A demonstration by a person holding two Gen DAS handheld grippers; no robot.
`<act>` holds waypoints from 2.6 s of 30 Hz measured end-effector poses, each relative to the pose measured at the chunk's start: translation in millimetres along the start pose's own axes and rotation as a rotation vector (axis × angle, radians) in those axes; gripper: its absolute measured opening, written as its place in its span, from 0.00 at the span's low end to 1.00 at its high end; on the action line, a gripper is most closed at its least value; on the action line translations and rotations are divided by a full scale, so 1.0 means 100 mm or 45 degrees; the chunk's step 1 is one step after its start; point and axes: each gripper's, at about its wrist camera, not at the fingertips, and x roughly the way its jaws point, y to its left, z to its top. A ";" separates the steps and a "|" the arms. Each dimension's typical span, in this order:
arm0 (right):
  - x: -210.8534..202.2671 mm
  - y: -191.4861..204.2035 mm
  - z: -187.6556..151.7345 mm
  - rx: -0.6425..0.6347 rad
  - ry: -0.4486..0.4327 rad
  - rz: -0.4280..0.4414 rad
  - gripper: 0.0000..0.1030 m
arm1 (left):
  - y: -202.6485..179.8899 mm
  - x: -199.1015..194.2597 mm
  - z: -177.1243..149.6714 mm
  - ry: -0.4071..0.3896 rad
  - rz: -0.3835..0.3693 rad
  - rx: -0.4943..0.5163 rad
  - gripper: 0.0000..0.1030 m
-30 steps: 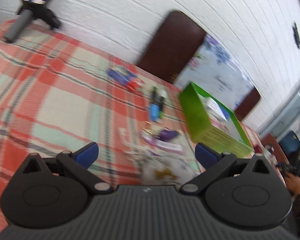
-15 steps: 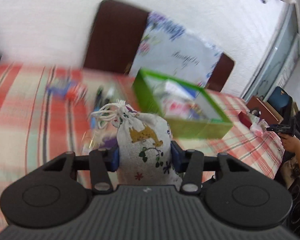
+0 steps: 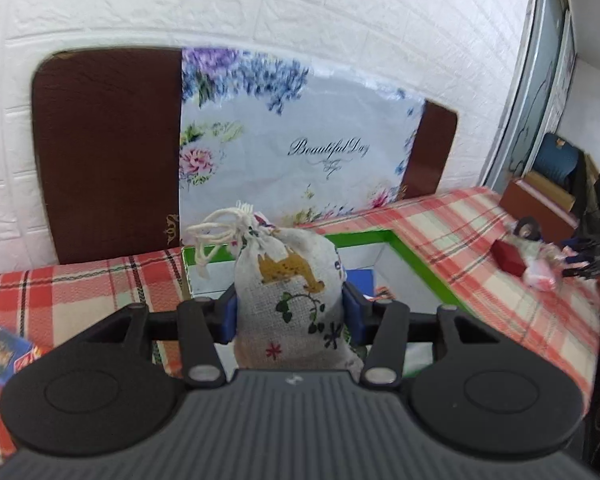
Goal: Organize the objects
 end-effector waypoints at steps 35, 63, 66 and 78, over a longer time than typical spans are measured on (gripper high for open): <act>-1.28 0.02 -0.01 0.448 0.002 -0.181 0.75 | -0.21 -1.47 -0.95 0.056 0.494 -0.016 0.78; -1.48 0.75 0.10 0.297 0.005 -0.127 0.75 | 0.00 -1.98 -1.23 -0.054 0.536 -0.030 0.81; -1.46 0.79 0.09 0.286 0.017 -0.115 0.75 | 0.05 -2.01 -1.25 -0.055 0.549 -0.040 0.81; -1.15 0.98 -0.15 0.248 0.171 0.006 0.52 | 0.60 -2.03 -1.48 -0.043 0.670 -0.148 0.83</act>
